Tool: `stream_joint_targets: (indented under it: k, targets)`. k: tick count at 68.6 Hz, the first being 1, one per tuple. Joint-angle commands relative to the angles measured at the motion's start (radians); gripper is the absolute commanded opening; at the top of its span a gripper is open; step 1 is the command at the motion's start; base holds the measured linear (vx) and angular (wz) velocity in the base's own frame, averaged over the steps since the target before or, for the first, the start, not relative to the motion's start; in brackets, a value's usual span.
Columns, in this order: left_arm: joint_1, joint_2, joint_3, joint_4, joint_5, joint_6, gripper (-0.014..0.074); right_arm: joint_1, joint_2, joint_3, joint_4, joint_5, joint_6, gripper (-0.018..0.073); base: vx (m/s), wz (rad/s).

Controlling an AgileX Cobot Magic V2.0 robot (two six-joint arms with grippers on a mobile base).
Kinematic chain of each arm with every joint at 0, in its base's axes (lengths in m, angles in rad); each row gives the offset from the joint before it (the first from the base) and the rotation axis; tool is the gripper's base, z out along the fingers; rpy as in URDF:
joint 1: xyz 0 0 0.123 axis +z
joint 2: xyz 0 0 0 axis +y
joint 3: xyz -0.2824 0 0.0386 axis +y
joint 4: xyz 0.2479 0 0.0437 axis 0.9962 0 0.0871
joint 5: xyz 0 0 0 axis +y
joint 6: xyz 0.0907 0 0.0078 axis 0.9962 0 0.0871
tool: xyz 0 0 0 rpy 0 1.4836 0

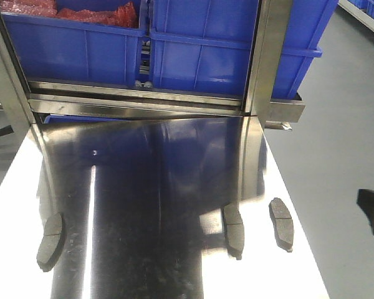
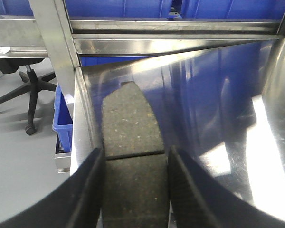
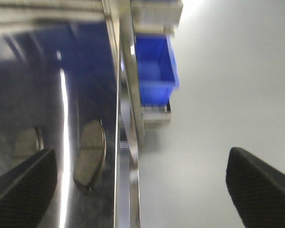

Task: Move and align brake pads A on conveyor
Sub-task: 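Lower the right gripper onto the brake pad farther along the table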

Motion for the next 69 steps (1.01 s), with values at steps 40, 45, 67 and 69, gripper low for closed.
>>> stream_joint_targets:
  k: [40,45,67,69]
  targets:
    - [-0.006,0.002,-0.030,-0.012,-0.092,0.000,0.0072,0.026,0.753,-0.412,0.207,0.185,-0.153,0.0633,0.00,0.00]
    - [-0.006,0.002,-0.030,-0.012,-0.092,0.000,0.0072,0.063,0.804,-0.445,0.202,0.193,-0.149,0.0624,0.00,0.00]
    - [-0.006,0.002,-0.030,-0.012,-0.092,0.000,0.0072,0.133,0.982,-0.549,0.144,0.210,-0.047,0.0613,0.00,0.00]
    - [-0.006,0.002,-0.030,-0.012,-0.092,0.000,0.0072,0.133,0.992,-0.552,0.144,0.211,-0.048,0.0611,0.00,0.00]
